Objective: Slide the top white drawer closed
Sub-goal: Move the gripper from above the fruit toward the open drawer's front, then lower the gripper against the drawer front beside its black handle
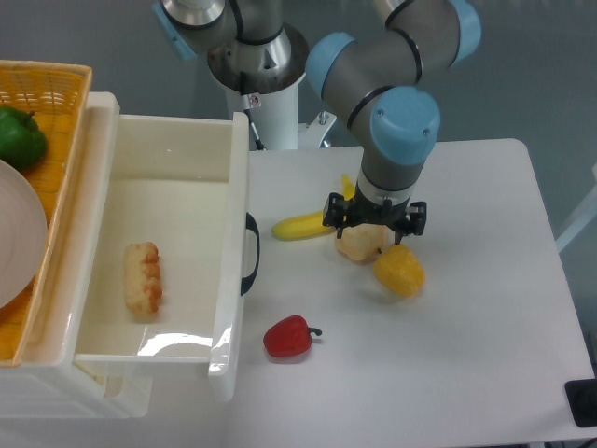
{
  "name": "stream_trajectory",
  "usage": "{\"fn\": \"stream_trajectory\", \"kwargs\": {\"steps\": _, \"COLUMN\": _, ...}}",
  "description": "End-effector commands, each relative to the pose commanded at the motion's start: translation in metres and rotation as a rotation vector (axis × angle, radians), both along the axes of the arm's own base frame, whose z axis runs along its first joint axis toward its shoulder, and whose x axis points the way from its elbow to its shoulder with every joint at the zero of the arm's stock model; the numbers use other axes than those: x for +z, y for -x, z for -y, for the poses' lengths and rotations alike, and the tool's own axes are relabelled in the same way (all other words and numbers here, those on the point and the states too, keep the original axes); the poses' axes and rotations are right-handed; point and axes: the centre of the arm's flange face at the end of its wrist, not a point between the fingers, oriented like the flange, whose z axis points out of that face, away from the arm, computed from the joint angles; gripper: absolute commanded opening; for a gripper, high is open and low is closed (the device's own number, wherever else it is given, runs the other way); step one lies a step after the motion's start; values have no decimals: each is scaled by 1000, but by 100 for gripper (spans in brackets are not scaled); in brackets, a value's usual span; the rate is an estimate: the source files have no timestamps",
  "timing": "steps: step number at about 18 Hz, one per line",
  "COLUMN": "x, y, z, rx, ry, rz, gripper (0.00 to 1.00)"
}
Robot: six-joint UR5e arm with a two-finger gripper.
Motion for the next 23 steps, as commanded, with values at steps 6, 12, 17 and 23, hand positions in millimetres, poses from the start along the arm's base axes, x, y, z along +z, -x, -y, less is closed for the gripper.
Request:
{"fn": "stream_trajectory", "kwargs": {"steps": 6, "x": -16, "y": -5, "z": -11, "rx": 35, "ry": -45, "rz": 71, "gripper": 100}}
{"fn": "stream_trajectory", "kwargs": {"steps": 12, "x": -22, "y": -14, "z": -30, "rx": 72, "ry": -90, "rz": 116, "gripper": 100}}
{"fn": "stream_trajectory", "kwargs": {"steps": 17, "x": -26, "y": -24, "z": -42, "rx": 78, "ry": -109, "rz": 141, "gripper": 100}}
{"fn": "stream_trajectory", "kwargs": {"steps": 23, "x": -22, "y": -30, "z": -54, "rx": 91, "ry": -136, "rz": 158, "gripper": 100}}
